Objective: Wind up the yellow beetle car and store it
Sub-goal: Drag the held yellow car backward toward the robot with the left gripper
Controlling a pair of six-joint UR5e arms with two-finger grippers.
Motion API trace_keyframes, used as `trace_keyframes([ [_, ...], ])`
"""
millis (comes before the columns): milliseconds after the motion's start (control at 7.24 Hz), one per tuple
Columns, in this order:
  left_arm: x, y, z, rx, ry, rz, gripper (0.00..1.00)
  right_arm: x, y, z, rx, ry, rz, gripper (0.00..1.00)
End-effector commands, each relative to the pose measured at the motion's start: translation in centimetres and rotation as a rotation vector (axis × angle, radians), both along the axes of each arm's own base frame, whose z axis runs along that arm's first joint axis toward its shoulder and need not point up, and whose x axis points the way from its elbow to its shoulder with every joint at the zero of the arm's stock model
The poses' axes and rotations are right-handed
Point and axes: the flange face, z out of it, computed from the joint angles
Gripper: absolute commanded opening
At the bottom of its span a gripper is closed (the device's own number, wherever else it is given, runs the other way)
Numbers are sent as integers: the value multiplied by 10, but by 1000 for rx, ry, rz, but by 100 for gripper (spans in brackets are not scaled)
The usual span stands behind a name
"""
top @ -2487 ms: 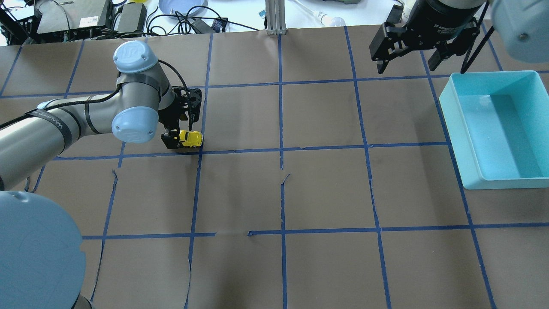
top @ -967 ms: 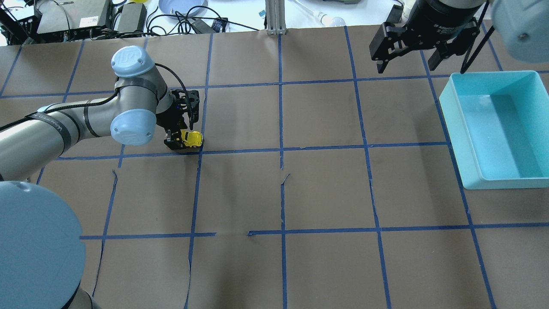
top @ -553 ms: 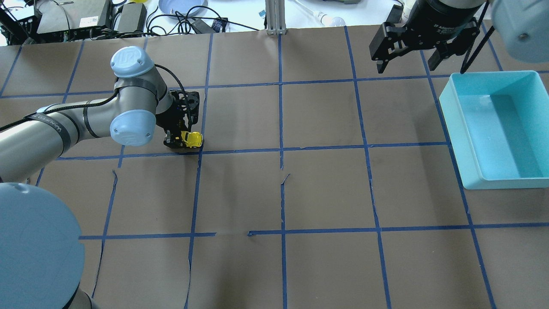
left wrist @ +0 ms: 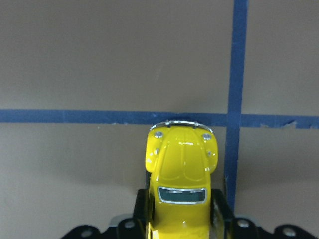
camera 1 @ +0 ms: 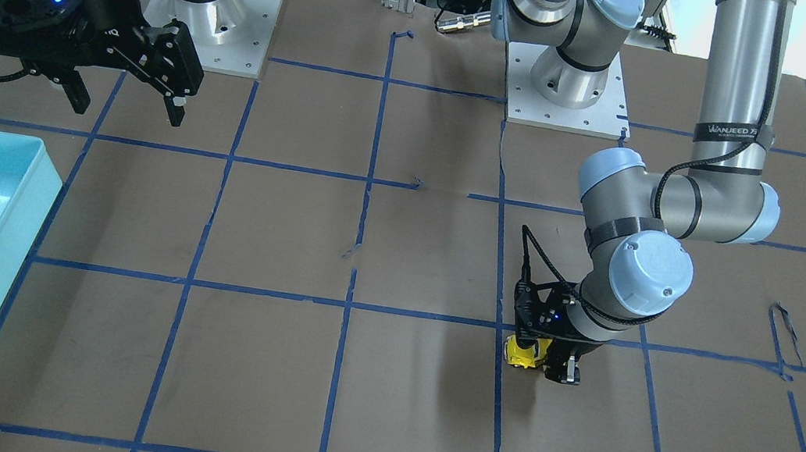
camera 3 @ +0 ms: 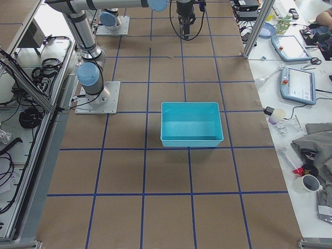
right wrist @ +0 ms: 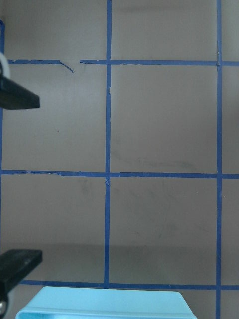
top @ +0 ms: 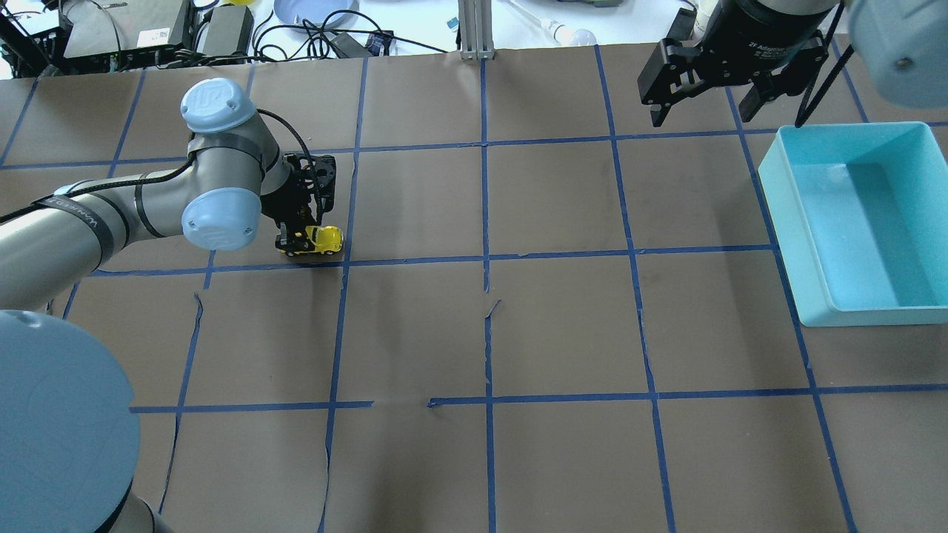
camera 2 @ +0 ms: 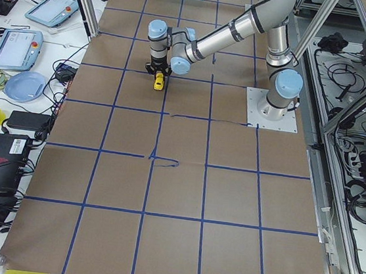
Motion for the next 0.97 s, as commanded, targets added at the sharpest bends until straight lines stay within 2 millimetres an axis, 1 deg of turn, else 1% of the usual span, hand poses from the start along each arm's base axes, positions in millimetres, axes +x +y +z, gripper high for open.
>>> trace_keyframes([
  [0,23,0,-2,2,3,33,15,0,0,0,1,0,0,100],
  [276,52,1,-6,6,8,13,15,0,0,0,1,0,0,100],
  [414,56,1,-6,3,6,7,15,0,0,0,1,0,0,100],
  [553,65,1,-5,1,6,-4,15,0,0,0,1,0,0,100],
  [829,100,3,-4,-1,10,-18,15,0,0,0,1,0,0,100],
])
